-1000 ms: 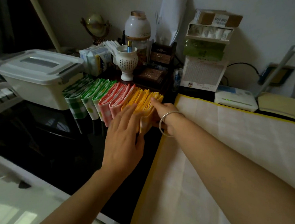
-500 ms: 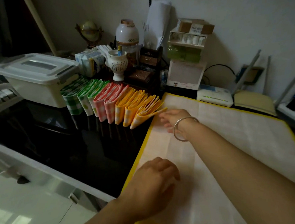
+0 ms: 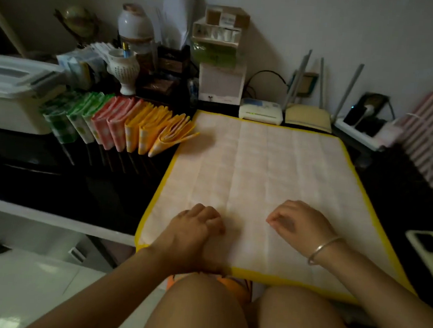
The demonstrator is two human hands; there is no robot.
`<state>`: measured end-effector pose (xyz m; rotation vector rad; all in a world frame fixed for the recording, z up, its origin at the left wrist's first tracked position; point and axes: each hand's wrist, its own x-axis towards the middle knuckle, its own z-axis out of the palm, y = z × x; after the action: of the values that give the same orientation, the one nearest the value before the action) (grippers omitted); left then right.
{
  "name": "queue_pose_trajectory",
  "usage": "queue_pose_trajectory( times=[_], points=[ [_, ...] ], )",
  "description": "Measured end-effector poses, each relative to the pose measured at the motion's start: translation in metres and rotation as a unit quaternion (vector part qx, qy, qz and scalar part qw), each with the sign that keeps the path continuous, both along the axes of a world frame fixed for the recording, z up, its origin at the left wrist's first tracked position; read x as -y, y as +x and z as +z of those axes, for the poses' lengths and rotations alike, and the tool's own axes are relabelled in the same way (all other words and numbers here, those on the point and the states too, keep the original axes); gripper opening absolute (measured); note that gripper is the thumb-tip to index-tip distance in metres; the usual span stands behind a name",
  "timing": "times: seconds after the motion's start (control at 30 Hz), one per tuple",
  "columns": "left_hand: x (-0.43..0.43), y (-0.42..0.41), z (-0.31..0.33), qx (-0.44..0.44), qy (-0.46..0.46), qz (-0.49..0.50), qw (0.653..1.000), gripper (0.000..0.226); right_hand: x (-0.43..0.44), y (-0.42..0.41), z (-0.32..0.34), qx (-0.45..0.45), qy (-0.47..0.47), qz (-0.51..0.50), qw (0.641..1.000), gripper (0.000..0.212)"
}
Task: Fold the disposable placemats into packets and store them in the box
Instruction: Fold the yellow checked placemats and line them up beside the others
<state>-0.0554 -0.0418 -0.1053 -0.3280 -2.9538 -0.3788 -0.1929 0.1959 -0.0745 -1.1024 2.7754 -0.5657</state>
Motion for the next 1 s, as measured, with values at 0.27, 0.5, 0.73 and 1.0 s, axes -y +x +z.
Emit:
queue_pose_trajectory(
  times=[0.27, 0.5, 0.73, 1.0],
  points=[
    [-0.004, 0.001, 0.008, 0.072, -0.006, 0.01, 0.997, 0.074, -0.072, 0.035, -0.033, -0.03, 0.001, 0.04, 0.999, 0.056],
    [-0.004, 0.007, 0.011, 0.096, 0.066, 0.024, 0.993, 0.078, -0.086, 0.041, -0.02, 0.061, -0.013, 0.038, 0.997, 0.055],
    [-0.003, 0.005, 0.014, 0.086, 0.105, 0.057, 0.989, 0.069, -0.086, 0.036, -0.015, 0.079, -0.04, 0.002, 0.996, 0.015],
    [0.021, 0.008, 0.024, -0.069, 0.012, 0.37, 0.926, 0.027, -0.053, 0.025, 0.011, 0.061, 0.033, -0.045, 0.997, 0.024]
  ],
)
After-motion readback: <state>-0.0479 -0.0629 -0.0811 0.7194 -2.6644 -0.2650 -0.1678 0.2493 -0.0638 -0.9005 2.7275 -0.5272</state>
